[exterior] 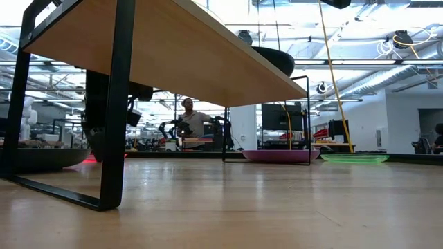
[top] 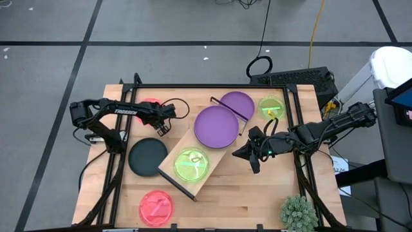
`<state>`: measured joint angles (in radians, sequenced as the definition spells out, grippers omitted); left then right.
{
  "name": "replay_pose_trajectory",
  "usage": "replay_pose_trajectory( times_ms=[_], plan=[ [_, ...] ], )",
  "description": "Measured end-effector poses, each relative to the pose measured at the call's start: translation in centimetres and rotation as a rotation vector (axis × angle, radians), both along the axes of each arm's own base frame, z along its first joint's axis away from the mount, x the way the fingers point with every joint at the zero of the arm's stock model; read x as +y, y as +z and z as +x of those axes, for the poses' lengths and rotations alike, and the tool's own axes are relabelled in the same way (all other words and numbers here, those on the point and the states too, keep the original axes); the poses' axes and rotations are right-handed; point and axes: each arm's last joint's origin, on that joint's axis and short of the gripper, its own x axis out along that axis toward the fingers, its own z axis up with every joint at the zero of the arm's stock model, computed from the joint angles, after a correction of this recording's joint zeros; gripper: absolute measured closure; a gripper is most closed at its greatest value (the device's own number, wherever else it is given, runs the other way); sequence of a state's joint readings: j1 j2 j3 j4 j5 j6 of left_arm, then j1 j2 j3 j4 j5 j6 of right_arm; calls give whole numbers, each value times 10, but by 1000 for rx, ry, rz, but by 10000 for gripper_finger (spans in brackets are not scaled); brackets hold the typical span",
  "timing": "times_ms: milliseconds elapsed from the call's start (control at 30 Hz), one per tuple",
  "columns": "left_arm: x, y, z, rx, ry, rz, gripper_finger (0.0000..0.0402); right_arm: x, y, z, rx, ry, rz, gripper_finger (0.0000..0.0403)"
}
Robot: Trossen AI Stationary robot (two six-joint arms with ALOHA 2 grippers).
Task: Place and stack plates onto a shelf
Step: Stack the top pink plate on top of the green plate on the shelf
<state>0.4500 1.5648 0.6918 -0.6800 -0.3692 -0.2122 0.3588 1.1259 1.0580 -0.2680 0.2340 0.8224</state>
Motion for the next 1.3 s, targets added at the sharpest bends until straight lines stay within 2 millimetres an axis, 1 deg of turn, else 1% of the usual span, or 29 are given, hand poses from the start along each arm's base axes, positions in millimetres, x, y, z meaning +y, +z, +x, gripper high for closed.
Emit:
replay_pose_trajectory(
  times_ms=[233, 267, 467, 633, 833, 967, 1100, 1300],
  plan=[
    [-6, -1, 3, 2, -31, -4, 387, 0, 0, 0, 1, 0, -1, 403],
    [-7, -1, 3, 3, -35, -1, 392, 0, 0, 0, 2, 0, -1, 403],
    [-12, 0, 6, 10, -44, 11, 396, 0, 0, 0, 5, 2, -6, 403],
    [-15, 10, 11, 43, -62, -28, 397, 0, -1, 0, 5, 2, -6, 403],
    [-16, 35, 26, 58, -102, -31, 398, 0, -1, 0, 6, 2, -10, 403],
    [-18, 57, 37, 70, -132, -30, 398, 0, -1, 0, 6, 2, -10, 403],
    [-23, 85, 47, 80, -164, -30, 398, 0, -1, 0, 6, 2, -10, 403],
    [-34, 136, 59, 81, -217, -5, 398, 0, -1, 0, 5, -2, -13, 403]
  ],
)
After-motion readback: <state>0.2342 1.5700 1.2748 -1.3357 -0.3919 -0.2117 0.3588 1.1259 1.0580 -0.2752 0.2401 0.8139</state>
